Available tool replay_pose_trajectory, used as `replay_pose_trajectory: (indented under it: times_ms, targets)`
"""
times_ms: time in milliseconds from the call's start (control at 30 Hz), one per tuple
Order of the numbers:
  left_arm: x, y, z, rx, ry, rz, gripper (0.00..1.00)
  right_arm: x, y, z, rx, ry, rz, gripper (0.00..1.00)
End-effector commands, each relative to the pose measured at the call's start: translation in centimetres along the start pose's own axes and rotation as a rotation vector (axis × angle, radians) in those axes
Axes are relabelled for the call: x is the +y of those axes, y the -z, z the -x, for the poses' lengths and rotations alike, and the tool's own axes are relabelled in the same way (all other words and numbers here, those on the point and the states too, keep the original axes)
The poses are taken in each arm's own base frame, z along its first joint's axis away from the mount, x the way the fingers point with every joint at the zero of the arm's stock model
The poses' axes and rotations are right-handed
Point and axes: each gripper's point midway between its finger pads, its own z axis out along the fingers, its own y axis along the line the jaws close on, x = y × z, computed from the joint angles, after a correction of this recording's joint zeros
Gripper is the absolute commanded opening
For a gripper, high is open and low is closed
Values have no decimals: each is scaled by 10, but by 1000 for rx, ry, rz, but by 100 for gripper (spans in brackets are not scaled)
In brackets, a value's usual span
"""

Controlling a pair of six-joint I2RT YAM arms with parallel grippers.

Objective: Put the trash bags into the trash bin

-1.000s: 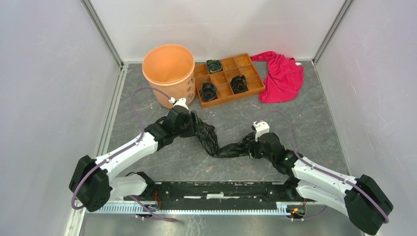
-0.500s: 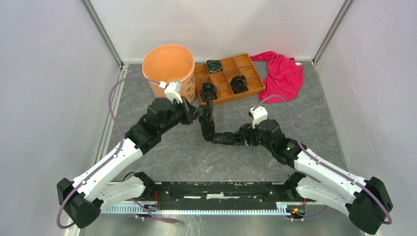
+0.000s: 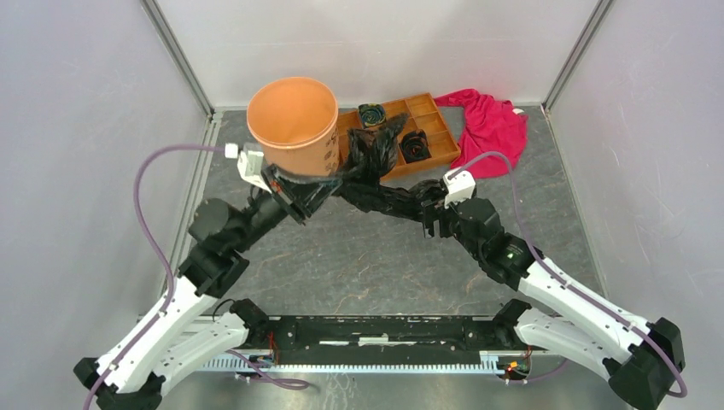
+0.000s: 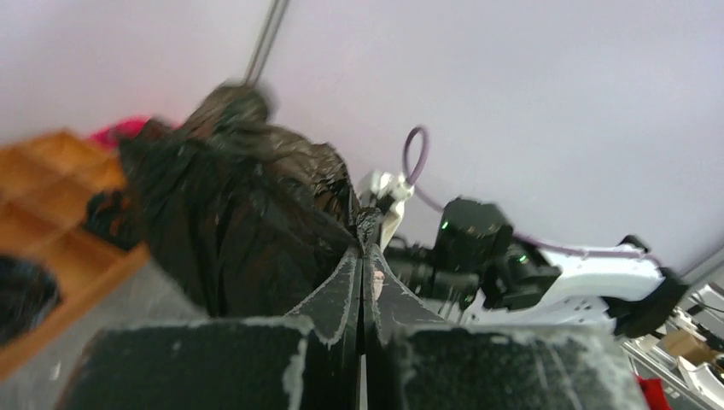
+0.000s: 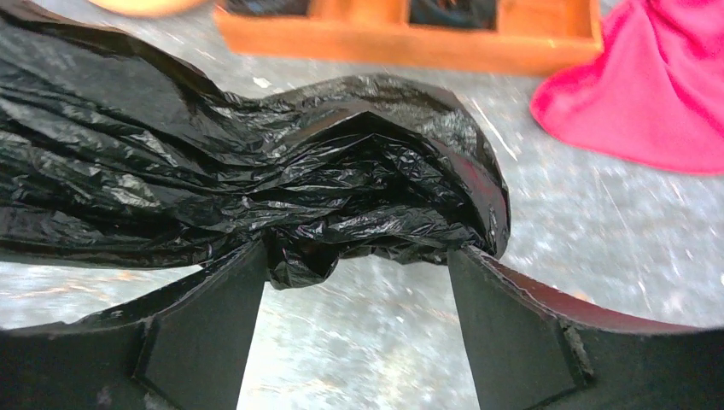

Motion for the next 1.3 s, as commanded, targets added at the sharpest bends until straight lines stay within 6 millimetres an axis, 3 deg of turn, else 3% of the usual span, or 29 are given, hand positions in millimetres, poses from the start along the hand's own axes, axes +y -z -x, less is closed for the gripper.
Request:
replay_pose_trajectory:
  times_ms: [0,133,233,300,400,600,667,733,900,967,1133,1200,1267]
  targets:
    - [61,34,-64,5,141,219,2,-50,-3,-49,114,73,-250,86]
    - [120,72,-142,39,308,432,2,-85,-5,-94,235,68,-386,87]
    - [143,88,-191,97,396,500,2,-98,-8,-113,291,58,-424,87]
    - [148,95,-210,116,438,509,2,-107,-9,-114,313,57,-462,87]
    - [147,102,-221,133,471,499,2,-106,-4,-97,351,67,-465,85]
    - [146,114,-238,145,539,494,2,-65,4,-41,269,105,-211,90]
    - [148,117,-245,155,554,498,2,-46,0,-19,230,123,-112,94]
    - [148,119,-250,173,563,501,2,-20,-14,-12,233,131,-16,94]
    - [150,124,-266,251,586,539,2,85,-56,-9,243,151,245,94]
    - [150,128,-273,282,600,557,2,116,-75,-12,251,159,295,93]
    - [152,138,-286,333,621,594,2,168,-102,-31,256,199,371,89]
    - [152,142,-291,350,627,604,2,174,-110,-43,266,227,338,87]
    - [151,144,-294,362,631,604,2,161,-121,-46,257,245,232,80]
